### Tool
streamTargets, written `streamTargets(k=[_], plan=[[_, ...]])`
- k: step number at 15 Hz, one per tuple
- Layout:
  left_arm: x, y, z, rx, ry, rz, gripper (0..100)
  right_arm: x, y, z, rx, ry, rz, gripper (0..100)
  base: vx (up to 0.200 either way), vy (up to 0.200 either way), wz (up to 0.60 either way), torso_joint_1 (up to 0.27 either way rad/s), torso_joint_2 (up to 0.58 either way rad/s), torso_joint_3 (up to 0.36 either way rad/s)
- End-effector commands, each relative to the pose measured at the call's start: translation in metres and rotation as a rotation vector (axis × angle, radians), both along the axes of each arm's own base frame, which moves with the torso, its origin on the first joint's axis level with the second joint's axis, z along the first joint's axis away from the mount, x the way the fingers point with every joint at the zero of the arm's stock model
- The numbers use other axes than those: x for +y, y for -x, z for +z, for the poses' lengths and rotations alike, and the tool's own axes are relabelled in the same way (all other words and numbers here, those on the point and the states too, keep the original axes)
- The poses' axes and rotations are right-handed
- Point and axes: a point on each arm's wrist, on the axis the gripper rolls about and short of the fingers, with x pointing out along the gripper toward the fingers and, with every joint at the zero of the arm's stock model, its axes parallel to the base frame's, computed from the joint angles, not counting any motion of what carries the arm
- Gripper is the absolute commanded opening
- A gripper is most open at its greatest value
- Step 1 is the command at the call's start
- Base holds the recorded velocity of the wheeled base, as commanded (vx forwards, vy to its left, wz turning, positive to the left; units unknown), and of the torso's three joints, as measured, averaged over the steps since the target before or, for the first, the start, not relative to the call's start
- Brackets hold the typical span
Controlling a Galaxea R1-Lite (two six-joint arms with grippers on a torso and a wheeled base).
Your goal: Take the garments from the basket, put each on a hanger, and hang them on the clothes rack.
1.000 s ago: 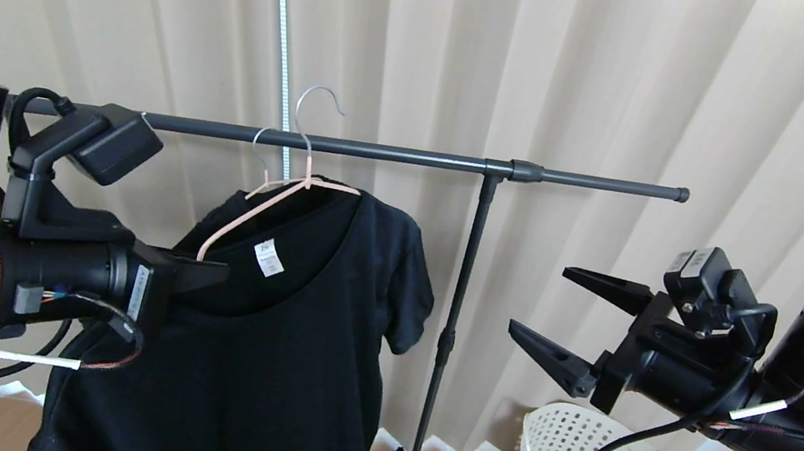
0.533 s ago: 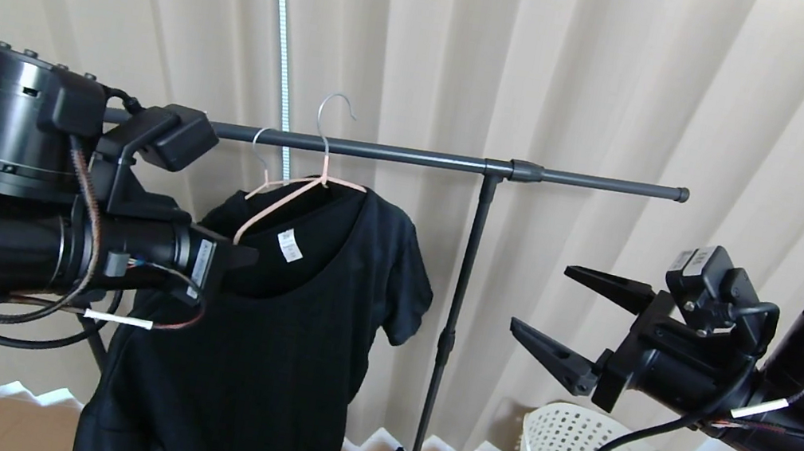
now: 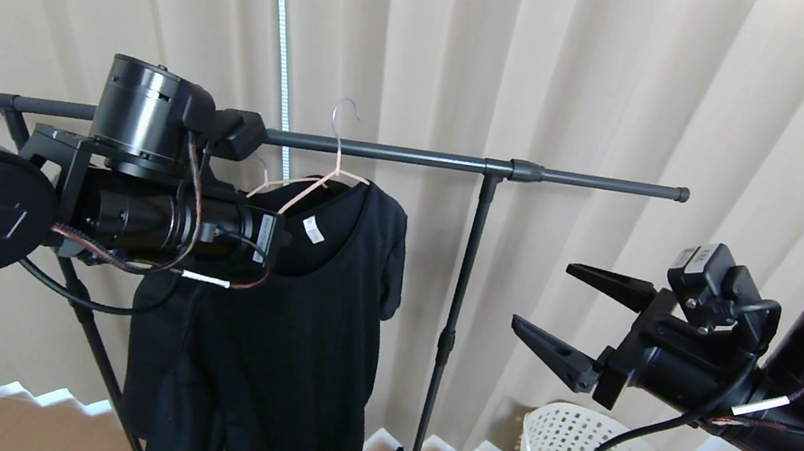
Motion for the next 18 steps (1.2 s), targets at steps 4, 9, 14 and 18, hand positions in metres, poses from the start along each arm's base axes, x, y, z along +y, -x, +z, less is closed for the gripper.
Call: streamTargets(k=[4, 9, 14, 18], plan=[[-0.009, -0.027, -0.014, 0.026, -0.016, 0.014, 0, -0.003, -0.002, 0.001, -0.004, 0.000, -0.014, 100, 0.000, 0.000, 0.00, 0.000, 0.00, 0.000], [-0.008, -0.056, -0.022, 0.023, -0.029, 0.067, 0, -0.004, -0.002, 0.001, -0.008, 0.000, -0.018, 100, 0.000, 0.000, 0.00, 0.000, 0.00, 0.000], [-0.006, -0.063, -0.027, 0.035, -0.032, 0.080, 0, -0.007, -0.003, 0.001, -0.009, -0.001, -0.031, 100, 0.000, 0.000, 0.00, 0.000, 0.00, 0.000], [-0.006, -0.063, -0.030, 0.042, -0.035, 0.080, 0, -0.007, -0.003, 0.001, -0.009, 0.001, -0.030, 100, 0.000, 0.000, 0.00, 0.000, 0.00, 0.000]])
